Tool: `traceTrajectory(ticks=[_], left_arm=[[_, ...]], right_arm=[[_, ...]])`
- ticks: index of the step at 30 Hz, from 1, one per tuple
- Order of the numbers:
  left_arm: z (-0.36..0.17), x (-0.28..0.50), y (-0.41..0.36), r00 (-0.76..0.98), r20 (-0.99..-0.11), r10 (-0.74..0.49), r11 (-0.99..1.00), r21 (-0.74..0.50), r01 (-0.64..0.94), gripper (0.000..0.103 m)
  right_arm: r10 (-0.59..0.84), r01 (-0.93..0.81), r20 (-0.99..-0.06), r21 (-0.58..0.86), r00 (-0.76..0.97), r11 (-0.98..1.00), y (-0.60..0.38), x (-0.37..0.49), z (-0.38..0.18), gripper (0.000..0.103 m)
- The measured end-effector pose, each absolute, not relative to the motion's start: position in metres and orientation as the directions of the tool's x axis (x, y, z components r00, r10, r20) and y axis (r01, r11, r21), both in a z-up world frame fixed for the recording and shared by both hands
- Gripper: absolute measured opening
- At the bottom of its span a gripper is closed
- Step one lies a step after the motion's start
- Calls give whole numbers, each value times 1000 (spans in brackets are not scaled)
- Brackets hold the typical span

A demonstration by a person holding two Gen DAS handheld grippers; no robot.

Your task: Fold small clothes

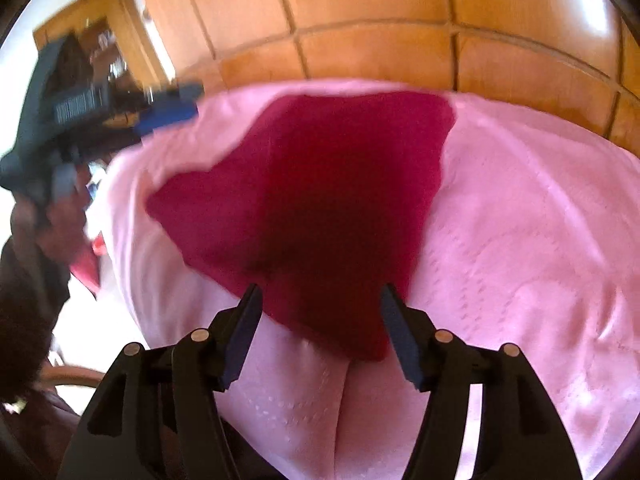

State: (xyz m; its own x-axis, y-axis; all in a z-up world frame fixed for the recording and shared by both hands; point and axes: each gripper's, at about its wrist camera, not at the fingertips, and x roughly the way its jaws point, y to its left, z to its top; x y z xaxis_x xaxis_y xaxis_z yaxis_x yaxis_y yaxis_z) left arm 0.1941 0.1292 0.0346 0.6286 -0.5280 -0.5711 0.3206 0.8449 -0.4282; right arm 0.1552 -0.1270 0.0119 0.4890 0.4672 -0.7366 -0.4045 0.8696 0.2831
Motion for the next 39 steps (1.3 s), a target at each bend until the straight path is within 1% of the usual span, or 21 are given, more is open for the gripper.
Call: traceTrajectory(ticks=[2, 4, 7, 10, 12, 13, 14, 15, 17, 18, 19, 20, 22, 25, 28, 30, 32, 39], left_arm=[[33, 196, 114, 626, -584, -517, 855, -377, 355, 41], [22, 199, 98, 616, -617, -490, 871, -323, 369, 41], [-4, 203, 97, 595, -665, -452, 890, -299, 343, 41], [-32, 204, 104, 564, -706, -429, 902, -304, 306, 41], [-45, 198, 109, 583, -704, -405, 913, -277, 300, 41], [-49, 195, 110, 590, -703, -396, 917, -274, 290, 41], [-49, 194, 112, 591, -701, -399, 916, -283, 284, 41], [-47, 192, 113, 597, -694, -402, 915, -289, 280, 41], [-35, 185, 111, 632, -681, -369, 929, -249, 274, 41], [-30, 181, 109, 652, -674, -347, 937, -219, 272, 42], [-26, 178, 107, 679, -666, -310, 949, -178, 259, 49], [-20, 173, 106, 711, -647, -275, 959, -138, 246, 59], [-12, 168, 106, 739, -618, -268, 961, -121, 248, 65], [-8, 170, 105, 744, -612, -268, 961, -114, 253, 65], [-8, 172, 105, 742, -617, -262, 962, -100, 256, 65], [-8, 173, 103, 741, -621, -256, 962, -85, 261, 65], [-9, 174, 103, 735, -627, -260, 960, -87, 265, 76], [-14, 180, 103, 712, -651, -262, 959, -93, 268, 76]], right_arm=[[473, -386, -711, 299, 519, 873, -140, 160, 24, 61], [466, -360, -690, 306, 554, 881, -144, 176, 34, 60], [444, -330, -689, 302, 572, 894, -138, 203, 35, 59], [441, -329, -710, 302, 548, 895, -126, 216, 22, 57], [407, -305, -777, 288, 480, 908, -118, 235, -9, 55], [405, -280, -795, 305, 451, 910, -117, 241, -27, 56], [413, -271, -789, 320, 455, 908, -119, 241, -33, 58], [439, -254, -773, 359, 459, 898, -126, 241, -35, 59], [463, -222, -761, 406, 454, 886, -138, 239, -34, 63], [464, -213, -756, 414, 461, 885, -142, 239, -32, 69], [465, -208, -755, 417, 462, 885, -144, 244, -31, 72], [475, -203, -749, 432, 461, 879, -148, 242, -30, 73], [495, -186, -736, 465, 462, 866, -156, 242, -29, 83], [540, -165, -703, 530, 462, 832, -167, 244, -25, 89], [564, -154, -689, 563, 455, 812, -176, 248, -23, 91], [563, -150, -693, 563, 450, 813, -178, 251, -23, 91], [575, -147, -689, 577, 441, 804, -178, 255, -24, 91], [624, -138, -665, 632, 411, 763, -177, 272, -34, 91]])
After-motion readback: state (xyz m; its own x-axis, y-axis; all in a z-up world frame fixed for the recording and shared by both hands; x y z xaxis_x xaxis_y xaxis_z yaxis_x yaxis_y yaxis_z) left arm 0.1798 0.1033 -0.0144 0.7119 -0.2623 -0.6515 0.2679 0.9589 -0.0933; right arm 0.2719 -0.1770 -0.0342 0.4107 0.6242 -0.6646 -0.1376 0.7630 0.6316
